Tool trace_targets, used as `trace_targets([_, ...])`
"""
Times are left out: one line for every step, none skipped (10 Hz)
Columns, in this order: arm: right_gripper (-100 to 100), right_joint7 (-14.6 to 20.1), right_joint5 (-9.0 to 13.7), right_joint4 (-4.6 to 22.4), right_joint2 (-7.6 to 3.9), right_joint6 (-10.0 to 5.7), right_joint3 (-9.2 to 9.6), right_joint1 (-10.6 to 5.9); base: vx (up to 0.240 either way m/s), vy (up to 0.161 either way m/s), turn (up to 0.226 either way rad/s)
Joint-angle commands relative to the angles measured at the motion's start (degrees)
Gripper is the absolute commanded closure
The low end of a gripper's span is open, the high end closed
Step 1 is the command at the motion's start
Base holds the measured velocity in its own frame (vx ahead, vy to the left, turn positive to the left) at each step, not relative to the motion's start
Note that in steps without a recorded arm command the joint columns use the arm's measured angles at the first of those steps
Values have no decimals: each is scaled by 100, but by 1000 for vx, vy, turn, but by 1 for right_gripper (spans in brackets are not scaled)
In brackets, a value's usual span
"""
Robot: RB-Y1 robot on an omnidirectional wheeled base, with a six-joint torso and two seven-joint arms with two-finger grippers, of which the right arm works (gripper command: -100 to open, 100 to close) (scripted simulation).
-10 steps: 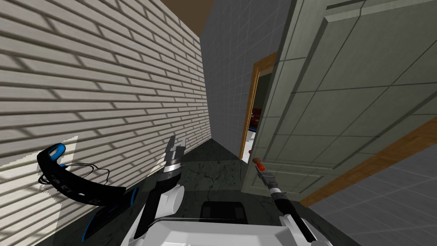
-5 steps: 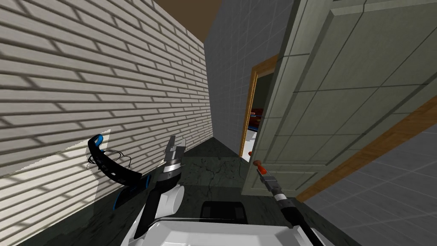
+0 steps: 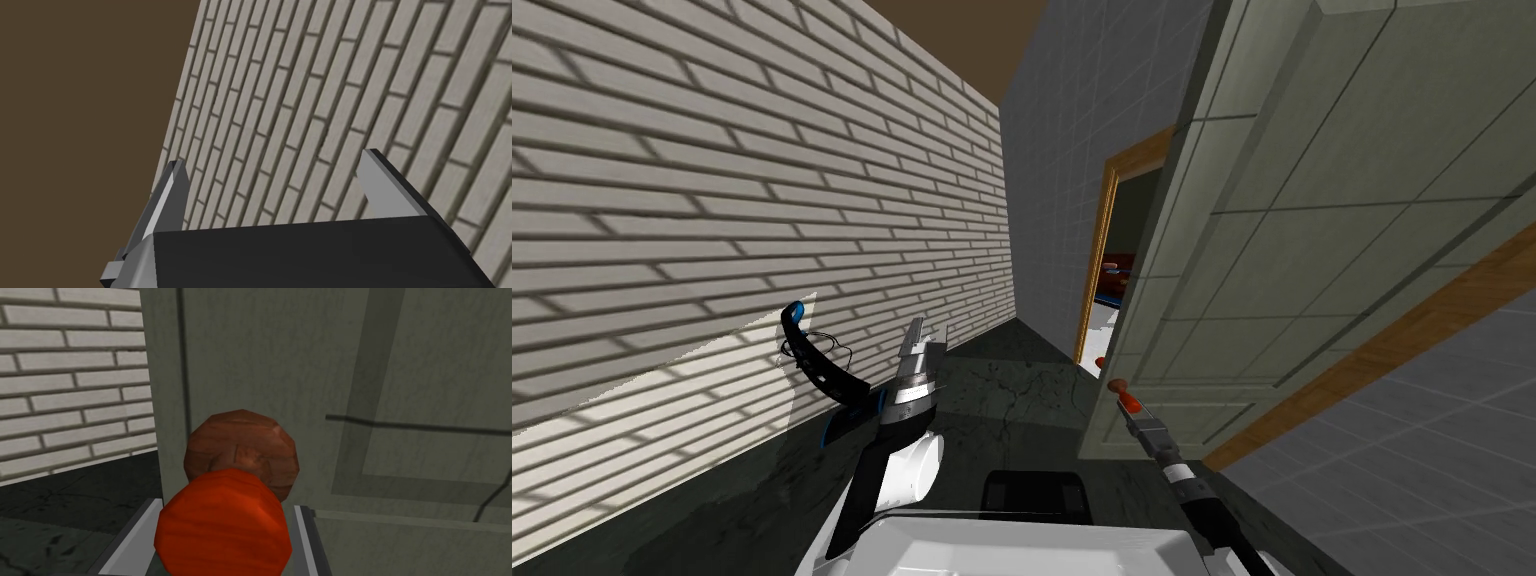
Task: Pull the door open
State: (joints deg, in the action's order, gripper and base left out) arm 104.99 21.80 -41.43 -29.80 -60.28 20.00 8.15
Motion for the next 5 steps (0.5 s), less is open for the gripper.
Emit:
trace_targets([100,81,-35,130,-32,-162,56,17,-170,-76,109])
trace_targets([100,136,-58,166,-73,-265,93,55,-139,-63,131])
trace_targets([100,189,-80,201,-112,-364,128,92,-162,-69,151])
trace_targets([100,236,-99,232,-147,-453,160,125,-199,-51,121])
trace_targets([100,274,-115,257,-176,-525,185,151,-177,-55,115])
